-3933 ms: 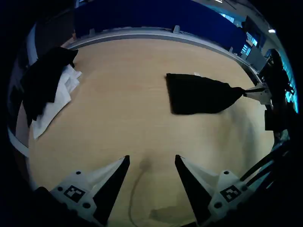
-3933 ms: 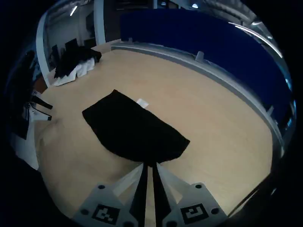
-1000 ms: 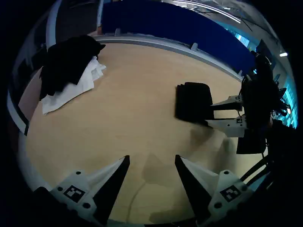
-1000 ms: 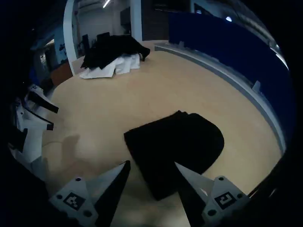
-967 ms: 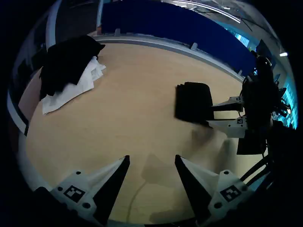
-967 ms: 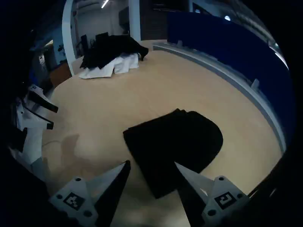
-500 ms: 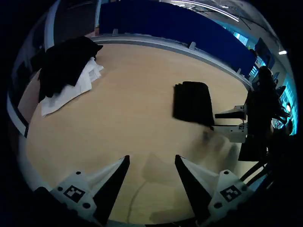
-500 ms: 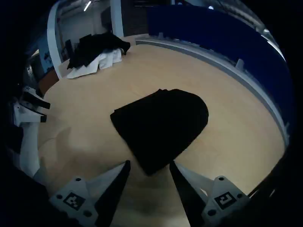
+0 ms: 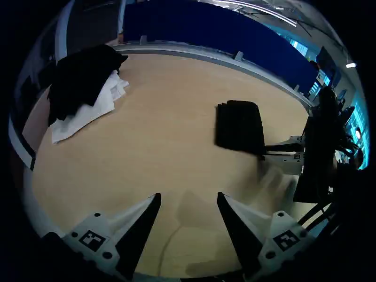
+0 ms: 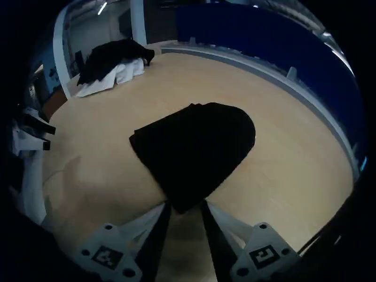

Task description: Fold towel

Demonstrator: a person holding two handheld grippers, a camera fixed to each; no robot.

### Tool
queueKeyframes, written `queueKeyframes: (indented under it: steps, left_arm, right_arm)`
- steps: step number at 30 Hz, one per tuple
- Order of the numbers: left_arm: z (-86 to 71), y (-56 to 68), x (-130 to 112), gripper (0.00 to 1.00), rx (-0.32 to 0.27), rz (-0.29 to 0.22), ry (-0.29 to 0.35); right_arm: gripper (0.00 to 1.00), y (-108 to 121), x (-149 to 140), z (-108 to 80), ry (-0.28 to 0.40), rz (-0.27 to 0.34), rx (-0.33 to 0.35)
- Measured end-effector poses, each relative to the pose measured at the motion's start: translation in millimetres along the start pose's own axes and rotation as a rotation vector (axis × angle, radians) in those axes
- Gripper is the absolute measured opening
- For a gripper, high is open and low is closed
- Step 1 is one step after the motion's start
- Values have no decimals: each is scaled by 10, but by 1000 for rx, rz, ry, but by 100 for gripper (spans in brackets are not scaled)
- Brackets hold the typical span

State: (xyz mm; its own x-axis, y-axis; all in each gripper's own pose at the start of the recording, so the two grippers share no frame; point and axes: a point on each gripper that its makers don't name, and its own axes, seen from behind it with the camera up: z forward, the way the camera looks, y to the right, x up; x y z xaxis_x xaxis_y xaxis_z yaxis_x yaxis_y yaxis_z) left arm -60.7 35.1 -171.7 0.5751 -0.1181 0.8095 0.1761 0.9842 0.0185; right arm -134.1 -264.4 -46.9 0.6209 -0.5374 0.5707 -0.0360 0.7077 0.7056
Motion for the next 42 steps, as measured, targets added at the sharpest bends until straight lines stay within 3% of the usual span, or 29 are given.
queueKeyframes:
  steps: [12,21,26,42]
  left_arm:
    - [10,-16,-26,88,-2,-1,-1]
    - [-11,-3,-35,88,-2,-1,-1]
    - [-23,15,-23,88,-6,1,-1]
    - [-69,120,101,88,-26,25,25]
  right_arm:
    - [12,-13,-5,-4,1,15,-9]
    - [10,28,40,-38,9,46,-7]
    - [9,73,167,-150,36,31,-14]
    - [8,331,1081,-730,184,-21,-50]
